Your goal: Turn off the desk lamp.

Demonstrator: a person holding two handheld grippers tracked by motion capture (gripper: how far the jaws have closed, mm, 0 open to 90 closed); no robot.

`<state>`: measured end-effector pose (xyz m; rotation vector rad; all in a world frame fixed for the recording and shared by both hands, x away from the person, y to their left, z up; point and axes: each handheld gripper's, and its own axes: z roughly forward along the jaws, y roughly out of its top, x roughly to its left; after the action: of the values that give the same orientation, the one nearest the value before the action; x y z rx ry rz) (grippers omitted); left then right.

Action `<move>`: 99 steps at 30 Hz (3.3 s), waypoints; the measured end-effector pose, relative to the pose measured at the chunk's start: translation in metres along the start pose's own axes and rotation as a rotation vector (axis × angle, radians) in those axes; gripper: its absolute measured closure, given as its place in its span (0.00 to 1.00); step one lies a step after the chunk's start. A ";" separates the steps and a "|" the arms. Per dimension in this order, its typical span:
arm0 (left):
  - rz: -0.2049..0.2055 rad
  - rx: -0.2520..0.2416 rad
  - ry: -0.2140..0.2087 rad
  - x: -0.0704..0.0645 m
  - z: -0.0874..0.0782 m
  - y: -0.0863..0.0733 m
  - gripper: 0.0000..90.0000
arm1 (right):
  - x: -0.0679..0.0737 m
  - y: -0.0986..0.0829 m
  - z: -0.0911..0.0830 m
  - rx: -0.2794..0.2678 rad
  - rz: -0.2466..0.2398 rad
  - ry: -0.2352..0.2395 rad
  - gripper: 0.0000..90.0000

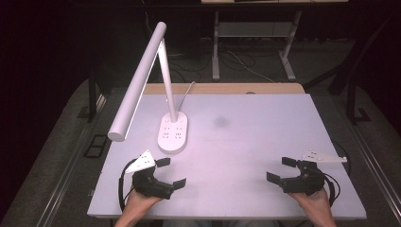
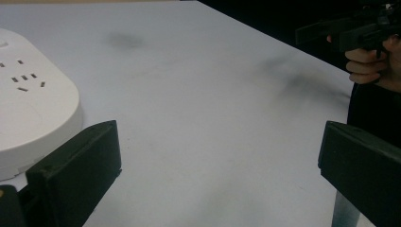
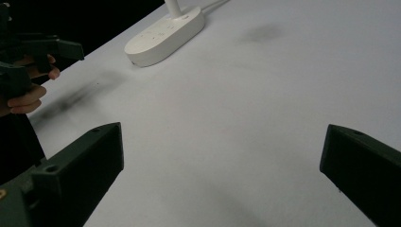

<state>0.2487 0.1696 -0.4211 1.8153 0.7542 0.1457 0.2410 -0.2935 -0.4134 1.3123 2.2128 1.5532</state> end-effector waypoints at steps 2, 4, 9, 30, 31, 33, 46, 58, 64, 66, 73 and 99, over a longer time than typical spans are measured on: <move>0.001 0.004 -0.002 0.000 0.000 0.000 0.00 | 0.000 0.000 0.000 0.005 0.001 0.003 0.01; 0.000 0.005 -0.001 -0.001 0.001 0.000 0.00 | 0.001 -0.001 0.000 0.015 -0.003 0.002 0.01; -0.001 0.003 -0.003 -0.001 0.001 0.000 0.00 | 0.002 -0.001 0.001 0.027 -0.007 0.007 0.00; -0.009 -0.001 0.004 -0.001 -0.001 -0.002 0.00 | 0.002 0.002 0.000 0.066 -0.010 0.004 0.01; -0.010 -0.001 0.005 -0.001 -0.001 -0.002 0.00 | 0.003 0.003 0.000 0.066 -0.013 0.008 0.01; -0.010 0.000 0.006 0.000 -0.001 -0.002 0.00 | 0.002 0.004 -0.002 0.060 -0.013 0.016 0.01; -0.010 -0.003 0.012 0.000 -0.003 -0.002 0.00 | 0.004 0.025 -0.003 0.094 -0.047 0.023 0.01; -0.012 -0.003 0.010 0.000 -0.003 -0.002 0.00 | 0.007 0.043 0.007 0.113 -0.083 0.032 0.01; -0.013 -0.004 0.009 0.000 -0.003 -0.002 0.00 | 0.012 0.056 0.014 0.130 -0.102 0.041 0.01; -0.014 -0.006 0.008 0.000 -0.003 -0.002 0.00 | 0.014 0.060 0.016 0.133 -0.115 0.045 0.01; -0.014 -0.008 0.008 0.000 -0.003 -0.002 0.00 | 0.020 0.072 0.026 0.159 -0.141 0.058 0.01; -0.012 -0.012 0.007 0.001 -0.004 -0.002 0.00 | 0.040 0.121 0.071 0.191 -0.214 0.080 0.01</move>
<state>0.2471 0.1735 -0.4215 1.7988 0.7676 0.1480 0.3244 -0.2050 -0.3331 1.0292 2.5094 1.3690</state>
